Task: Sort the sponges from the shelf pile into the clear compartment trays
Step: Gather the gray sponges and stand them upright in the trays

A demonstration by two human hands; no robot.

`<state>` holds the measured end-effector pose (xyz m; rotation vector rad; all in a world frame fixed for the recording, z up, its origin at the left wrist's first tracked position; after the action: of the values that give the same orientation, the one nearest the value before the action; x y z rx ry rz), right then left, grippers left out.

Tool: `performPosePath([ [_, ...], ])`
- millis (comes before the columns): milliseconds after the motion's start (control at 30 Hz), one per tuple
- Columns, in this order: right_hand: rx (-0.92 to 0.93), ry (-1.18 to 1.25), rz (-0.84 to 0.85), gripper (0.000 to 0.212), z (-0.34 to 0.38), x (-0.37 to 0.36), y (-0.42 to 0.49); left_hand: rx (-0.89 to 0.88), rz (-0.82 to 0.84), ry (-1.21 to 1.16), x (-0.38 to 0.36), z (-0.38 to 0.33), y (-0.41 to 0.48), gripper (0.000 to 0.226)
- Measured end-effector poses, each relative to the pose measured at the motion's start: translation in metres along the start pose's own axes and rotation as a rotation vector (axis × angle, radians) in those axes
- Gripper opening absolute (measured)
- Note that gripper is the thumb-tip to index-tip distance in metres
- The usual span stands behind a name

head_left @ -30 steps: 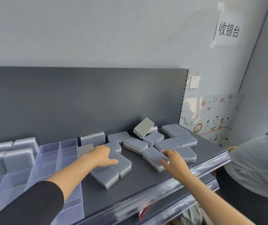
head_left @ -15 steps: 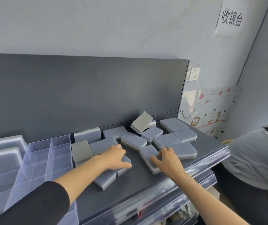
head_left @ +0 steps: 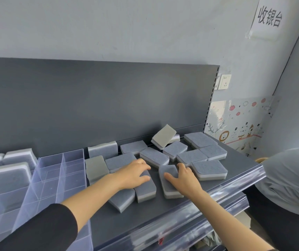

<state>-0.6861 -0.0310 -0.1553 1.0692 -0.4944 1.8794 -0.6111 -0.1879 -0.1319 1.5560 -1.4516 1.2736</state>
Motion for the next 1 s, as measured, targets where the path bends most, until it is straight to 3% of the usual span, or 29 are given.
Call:
performPosePath([
  [133,-0.065,0.018,0.084,0.071,0.002,-0.002,0.010,0.193,0.034,0.106,0.003,0.022,0.006,0.070],
  [233,-0.100,0.143,0.132,0.069,0.005,-0.005,0.010,0.255,0.103,0.010,-0.004,0.032,0.011,0.069],
  [367,-0.151,0.338,0.114,0.047,0.001,-0.007,0.007,0.282,0.127,-0.055,-0.004,0.033,0.014,0.069],
  [533,-0.105,0.568,0.097,0.021,0.003,-0.001,0.002,0.278,0.097,-0.151,0.004,0.023,0.012,0.058],
  [667,-0.046,0.638,0.066,0.032,0.009,0.013,-0.005,0.217,0.061,-0.221,0.015,0.010,0.007,0.050],
  [800,0.026,0.682,0.008,0.031,0.013,0.032,-0.012,0.155,-0.022,-0.325,0.031,0.000,0.000,0.042],
  [1000,0.136,0.712,-0.032,0.024,0.031,0.052,-0.027,0.145,-0.202,-0.409,0.066,0.000,-0.027,0.054],
])
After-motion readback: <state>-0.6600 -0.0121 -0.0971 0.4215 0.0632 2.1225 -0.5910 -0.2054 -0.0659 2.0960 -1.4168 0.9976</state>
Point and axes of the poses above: each hand's wrist, its own y-axis towards the middle knuckle, its own x-axis out of the back of the hand, z = x × y, the point moved 6 cm from there along y, towards the middle knuckle, and after that the axes turned 11 degrees about x, right-handed, at the moved point
